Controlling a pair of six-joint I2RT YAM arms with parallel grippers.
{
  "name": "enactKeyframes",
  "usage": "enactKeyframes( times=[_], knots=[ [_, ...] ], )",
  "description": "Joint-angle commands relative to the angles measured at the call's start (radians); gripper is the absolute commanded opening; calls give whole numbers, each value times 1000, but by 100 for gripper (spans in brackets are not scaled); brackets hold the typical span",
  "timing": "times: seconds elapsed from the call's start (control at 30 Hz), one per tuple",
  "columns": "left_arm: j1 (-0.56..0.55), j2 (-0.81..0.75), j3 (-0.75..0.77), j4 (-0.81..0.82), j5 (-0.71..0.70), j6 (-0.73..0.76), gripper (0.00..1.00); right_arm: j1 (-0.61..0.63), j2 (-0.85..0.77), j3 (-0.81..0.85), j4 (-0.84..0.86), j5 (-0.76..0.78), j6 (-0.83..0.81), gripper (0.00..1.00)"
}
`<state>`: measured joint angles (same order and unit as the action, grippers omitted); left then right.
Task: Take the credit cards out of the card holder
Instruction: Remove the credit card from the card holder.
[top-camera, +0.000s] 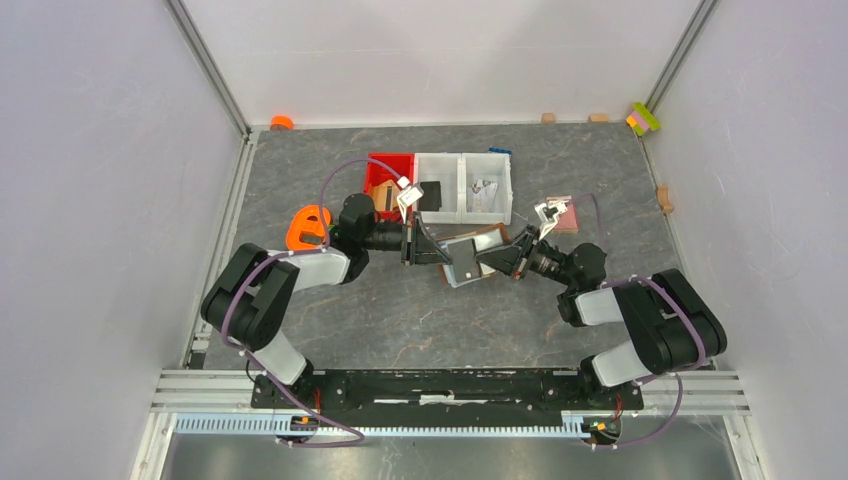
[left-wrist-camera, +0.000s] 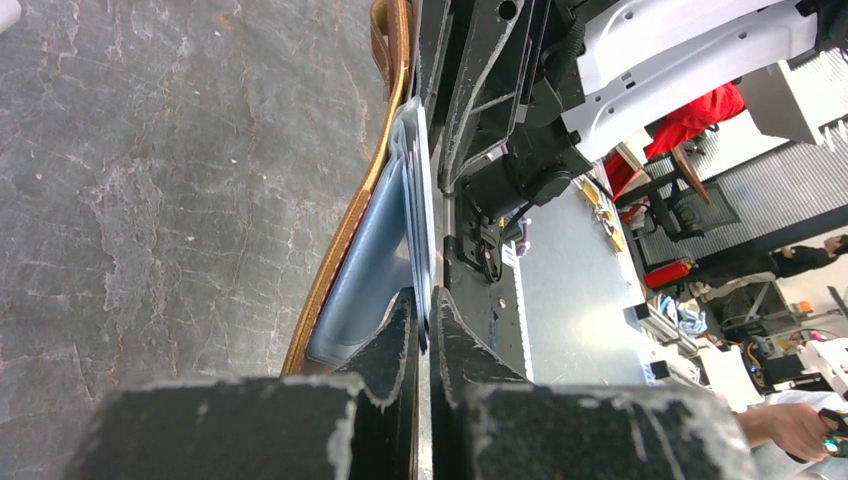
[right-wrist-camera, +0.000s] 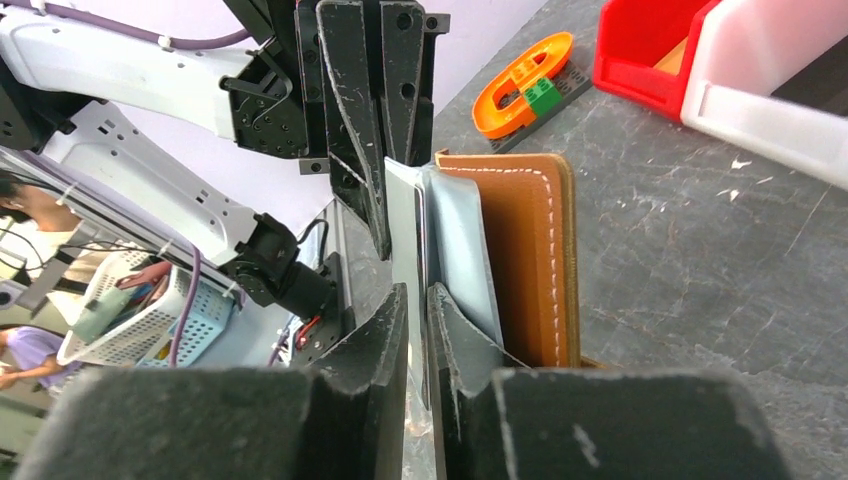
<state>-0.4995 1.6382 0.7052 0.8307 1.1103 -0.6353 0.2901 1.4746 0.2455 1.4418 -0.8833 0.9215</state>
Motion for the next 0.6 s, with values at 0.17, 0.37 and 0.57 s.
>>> enactKeyframes(
  times=[0.17, 0.37, 0.57],
  knots=[
    [1, -14, 32, -30, 2, 24, 2, 42, 9, 51, 120, -46, 18, 16],
    [2, -3, 39, -18, 3, 7, 2, 83, -12, 80, -11, -50, -76, 18],
    [1, -5, 39, -14, 2, 0, 2, 100, -37, 92, -93, -37, -132, 3]
  ],
)
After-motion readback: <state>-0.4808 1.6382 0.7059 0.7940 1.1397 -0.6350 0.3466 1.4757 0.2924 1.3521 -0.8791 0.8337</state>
